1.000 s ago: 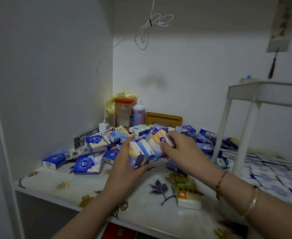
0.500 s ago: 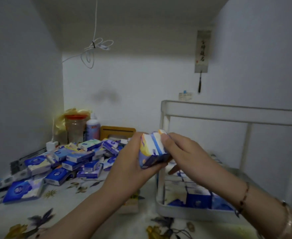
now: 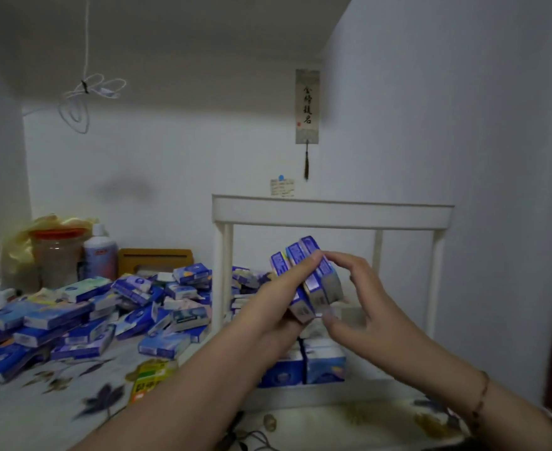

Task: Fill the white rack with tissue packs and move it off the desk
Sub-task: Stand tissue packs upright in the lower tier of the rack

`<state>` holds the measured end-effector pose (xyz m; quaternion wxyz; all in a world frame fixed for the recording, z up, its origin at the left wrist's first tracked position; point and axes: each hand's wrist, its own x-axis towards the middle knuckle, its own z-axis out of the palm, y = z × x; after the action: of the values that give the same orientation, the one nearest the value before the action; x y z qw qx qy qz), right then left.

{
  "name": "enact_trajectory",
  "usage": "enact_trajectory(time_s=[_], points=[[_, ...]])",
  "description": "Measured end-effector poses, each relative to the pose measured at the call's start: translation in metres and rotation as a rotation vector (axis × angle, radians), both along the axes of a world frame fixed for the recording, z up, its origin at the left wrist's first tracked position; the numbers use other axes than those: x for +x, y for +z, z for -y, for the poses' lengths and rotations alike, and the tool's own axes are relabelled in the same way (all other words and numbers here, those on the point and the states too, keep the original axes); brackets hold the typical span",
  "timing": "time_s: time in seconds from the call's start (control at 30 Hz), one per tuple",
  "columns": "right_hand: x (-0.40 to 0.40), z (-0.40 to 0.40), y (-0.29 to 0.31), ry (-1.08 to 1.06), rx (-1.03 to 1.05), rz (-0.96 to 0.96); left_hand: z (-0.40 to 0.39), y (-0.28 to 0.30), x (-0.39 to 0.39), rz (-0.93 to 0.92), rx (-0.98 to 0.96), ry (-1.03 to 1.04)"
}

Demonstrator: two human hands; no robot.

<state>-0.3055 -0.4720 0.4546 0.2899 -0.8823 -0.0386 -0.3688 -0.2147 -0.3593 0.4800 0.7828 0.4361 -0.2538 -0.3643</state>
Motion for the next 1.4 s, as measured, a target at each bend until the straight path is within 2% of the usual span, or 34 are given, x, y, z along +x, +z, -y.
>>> enact_trajectory(time_s=[0.1, 0.23, 0.4, 0.47, 0.53, 0.63, 0.7, 0.8, 0.83, 0.93, 1.17, 1.4], points=[[0.006, 0.016, -0.008, -0.090, -0.095, 0.079, 0.020, -0.003, -0.002, -0.136, 0.052, -0.124], [0.013, 0.032, -0.016, -0.180, -0.120, 0.106, 0.037, -0.008, 0.000, -0.146, 0.147, -0.217], [0.016, 0.044, -0.013, -0.268, 0.037, 0.105, 0.046, -0.020, 0.023, 0.109, 0.369, -0.333], [0.014, 0.056, -0.005, -0.306, 0.110, 0.070, 0.050, -0.022, 0.039, 0.187, 0.436, -0.251], [0.016, 0.073, 0.002, -0.351, 0.103, -0.055, 0.054, -0.024, 0.053, 0.367, 0.479, -0.041], [0.027, 0.095, 0.002, -0.480, -0.001, -0.387, 0.055, -0.033, 0.069, 0.988, 0.656, 0.249], [0.035, 0.104, -0.005, -0.510, -0.090, -0.569, 0.053, -0.046, 0.078, 1.247, 0.742, 0.253], [0.047, 0.103, -0.016, -0.439, -0.100, -0.690, 0.054, -0.067, 0.092, 1.516, 0.925, 0.175], [0.051, 0.102, -0.019, -0.416, -0.111, -0.706, 0.056, -0.071, 0.094, 1.555, 0.977, 0.138], [0.062, 0.101, -0.030, -0.362, -0.081, -0.668, 0.059, -0.073, 0.097, 1.587, 1.061, 0.070], [0.067, 0.098, -0.055, -0.302, 0.294, -0.634, 0.059, -0.073, 0.096, 1.602, 1.092, 0.054], [0.065, 0.091, -0.056, -0.215, 0.317, -0.600, 0.062, -0.074, 0.096, 1.624, 1.107, 0.028]])
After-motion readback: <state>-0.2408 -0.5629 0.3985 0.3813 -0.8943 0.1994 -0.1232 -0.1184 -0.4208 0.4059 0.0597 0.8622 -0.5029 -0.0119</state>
